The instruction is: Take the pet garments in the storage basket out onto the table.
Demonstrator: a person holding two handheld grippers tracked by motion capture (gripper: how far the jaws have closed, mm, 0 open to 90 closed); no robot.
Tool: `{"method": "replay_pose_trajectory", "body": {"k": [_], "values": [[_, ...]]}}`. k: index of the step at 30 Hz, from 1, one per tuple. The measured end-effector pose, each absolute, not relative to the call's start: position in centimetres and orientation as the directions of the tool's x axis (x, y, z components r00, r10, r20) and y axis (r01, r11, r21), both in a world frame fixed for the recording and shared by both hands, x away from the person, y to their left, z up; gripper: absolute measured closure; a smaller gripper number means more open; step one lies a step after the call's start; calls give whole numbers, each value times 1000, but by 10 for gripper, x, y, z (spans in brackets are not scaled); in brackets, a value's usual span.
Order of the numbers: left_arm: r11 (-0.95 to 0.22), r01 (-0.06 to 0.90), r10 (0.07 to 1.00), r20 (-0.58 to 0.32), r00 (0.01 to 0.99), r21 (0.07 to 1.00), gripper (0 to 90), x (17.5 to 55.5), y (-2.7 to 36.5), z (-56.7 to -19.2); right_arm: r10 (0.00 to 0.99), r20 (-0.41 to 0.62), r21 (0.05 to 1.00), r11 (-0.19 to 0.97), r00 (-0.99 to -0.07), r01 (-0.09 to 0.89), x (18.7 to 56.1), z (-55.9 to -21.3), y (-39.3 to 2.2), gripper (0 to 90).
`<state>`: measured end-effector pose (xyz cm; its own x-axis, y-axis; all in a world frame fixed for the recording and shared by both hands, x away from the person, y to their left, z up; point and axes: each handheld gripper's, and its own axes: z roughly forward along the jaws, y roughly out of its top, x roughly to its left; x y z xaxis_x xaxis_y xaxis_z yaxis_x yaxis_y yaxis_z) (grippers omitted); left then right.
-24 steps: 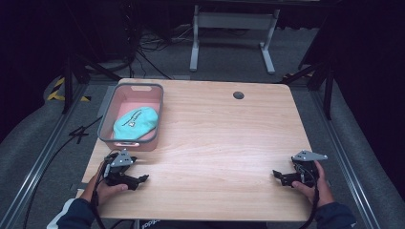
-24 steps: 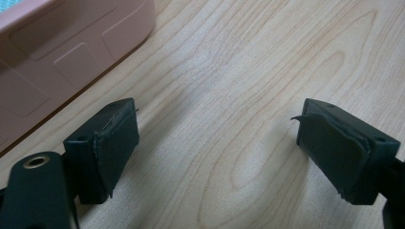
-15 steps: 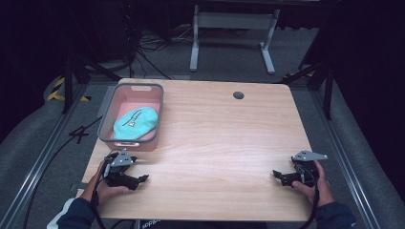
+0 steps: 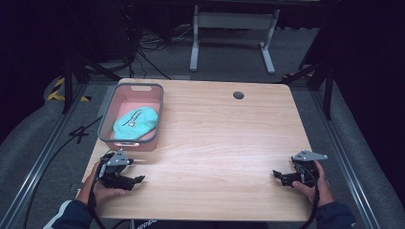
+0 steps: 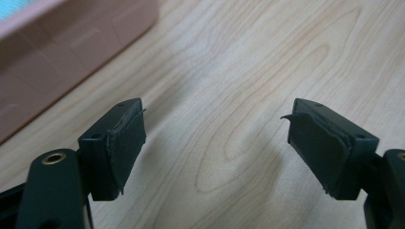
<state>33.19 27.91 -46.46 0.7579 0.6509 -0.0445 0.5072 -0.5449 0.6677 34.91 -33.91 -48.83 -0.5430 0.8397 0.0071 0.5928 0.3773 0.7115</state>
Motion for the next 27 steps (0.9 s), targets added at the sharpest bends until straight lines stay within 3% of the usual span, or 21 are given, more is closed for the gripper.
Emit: {"method": "replay_pose_trajectory", "body": {"k": [15, 22, 27], "values": [[-509, 424, 632, -10, 775, 749, 157, 329, 285, -393, 836, 8, 712, 381, -549, 590, 349, -488, -340, 7], [-550, 396, 637, 63, 768, 735, 156, 360, 281, -356, 833, 6, 711, 386, -553, 588, 349, -488, -340, 7], [-561, 421, 641, 51, 766, 713, 158, 382, 281, -351, 832, 6, 712, 387, -555, 587, 349, -488, -340, 7]]}}
